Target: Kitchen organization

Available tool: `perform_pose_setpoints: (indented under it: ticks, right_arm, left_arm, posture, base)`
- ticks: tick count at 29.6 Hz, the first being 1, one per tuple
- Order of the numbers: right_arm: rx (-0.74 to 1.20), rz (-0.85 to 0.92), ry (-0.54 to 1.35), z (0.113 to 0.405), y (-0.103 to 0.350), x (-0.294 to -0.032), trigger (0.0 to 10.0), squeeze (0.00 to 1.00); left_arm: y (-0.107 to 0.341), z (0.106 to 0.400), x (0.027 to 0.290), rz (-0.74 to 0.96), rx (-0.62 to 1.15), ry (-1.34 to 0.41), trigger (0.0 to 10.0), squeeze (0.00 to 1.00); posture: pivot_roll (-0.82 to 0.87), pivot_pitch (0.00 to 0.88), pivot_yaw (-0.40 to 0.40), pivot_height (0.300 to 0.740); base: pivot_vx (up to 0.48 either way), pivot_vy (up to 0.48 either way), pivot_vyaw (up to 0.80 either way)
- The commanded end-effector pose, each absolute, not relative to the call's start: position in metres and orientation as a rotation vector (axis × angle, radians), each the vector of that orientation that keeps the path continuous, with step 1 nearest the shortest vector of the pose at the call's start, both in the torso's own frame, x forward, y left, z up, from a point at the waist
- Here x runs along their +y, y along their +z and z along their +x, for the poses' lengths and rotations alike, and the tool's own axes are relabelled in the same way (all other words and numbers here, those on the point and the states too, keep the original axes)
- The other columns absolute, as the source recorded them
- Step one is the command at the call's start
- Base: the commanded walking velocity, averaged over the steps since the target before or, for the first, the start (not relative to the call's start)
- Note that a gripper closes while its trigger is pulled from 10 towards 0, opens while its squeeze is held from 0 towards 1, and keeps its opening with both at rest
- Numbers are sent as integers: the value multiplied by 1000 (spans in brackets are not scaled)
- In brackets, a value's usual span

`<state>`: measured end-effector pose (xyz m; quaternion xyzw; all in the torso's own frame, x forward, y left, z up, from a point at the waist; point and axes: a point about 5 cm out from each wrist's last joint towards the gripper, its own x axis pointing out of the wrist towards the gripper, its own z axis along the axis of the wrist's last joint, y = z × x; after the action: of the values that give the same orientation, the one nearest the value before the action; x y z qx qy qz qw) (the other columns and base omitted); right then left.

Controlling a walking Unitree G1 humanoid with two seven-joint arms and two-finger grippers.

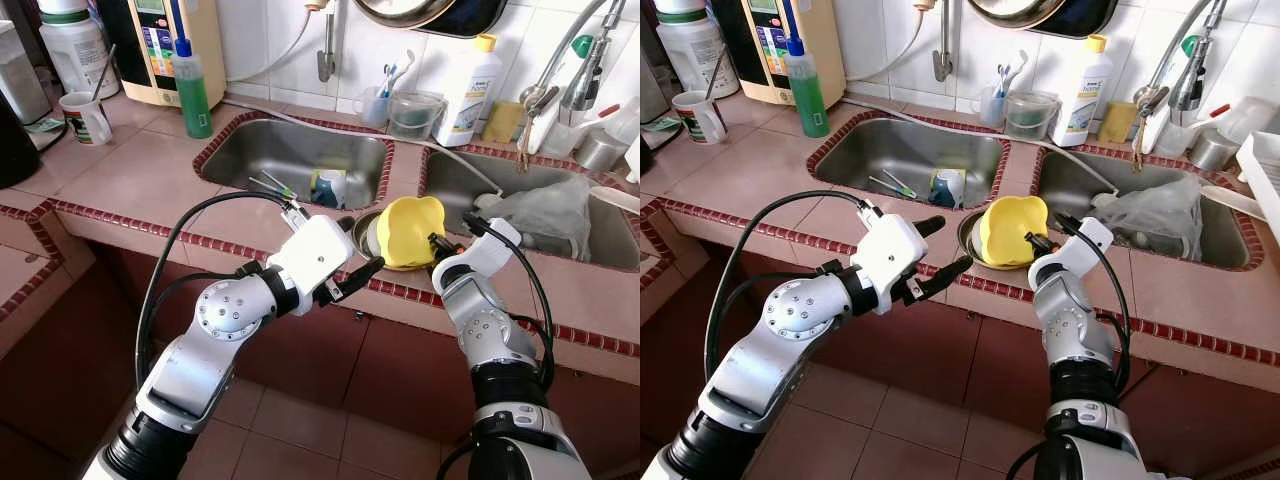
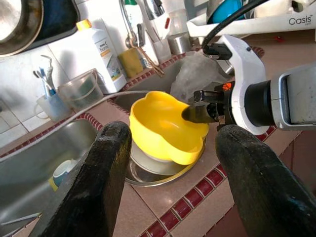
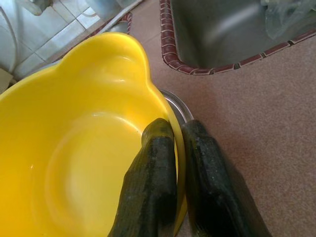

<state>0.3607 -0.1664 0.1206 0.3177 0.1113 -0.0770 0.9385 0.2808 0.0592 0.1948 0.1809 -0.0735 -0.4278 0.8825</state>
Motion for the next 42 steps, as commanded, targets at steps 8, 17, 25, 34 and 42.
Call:
perform_pose_setpoints:
  ticks: [8, 17, 25, 34, 42]
  right_arm:
    - [-27, 636, 5, 363, 159, -163, 5961, 0]
    - [-301, 438, 106, 354, 197, -160, 10000, 0]
    - [-390, 255, 118, 340, 198, -162, 10000, 0]
    - [-406, 208, 118, 335, 194, -164, 10000, 0]
    - [-421, 191, 129, 333, 194, -161, 10000, 0]
  left_arm:
    - [203, 290, 65, 221, -159, -855, 10000, 0]
    - [207, 304, 76, 69, -170, -780, 10000, 0]
    - [195, 316, 87, -43, -99, -689, 10000, 0]
    - [189, 321, 89, -57, -79, -670, 10000, 0]
    - [187, 322, 89, -61, -74, -665, 10000, 0]
  posture:
    - [56, 0, -30, 740]
    - [53, 0, -35, 740]
    - [46, 0, -37, 740]
    - [37, 0, -32, 740]
    - [36, 0, -34, 740]
  base:
    - [0, 0, 0]
    - [0, 0, 0]
    - [0, 0, 0]
    - [0, 155, 0]
    - [0, 417, 0]
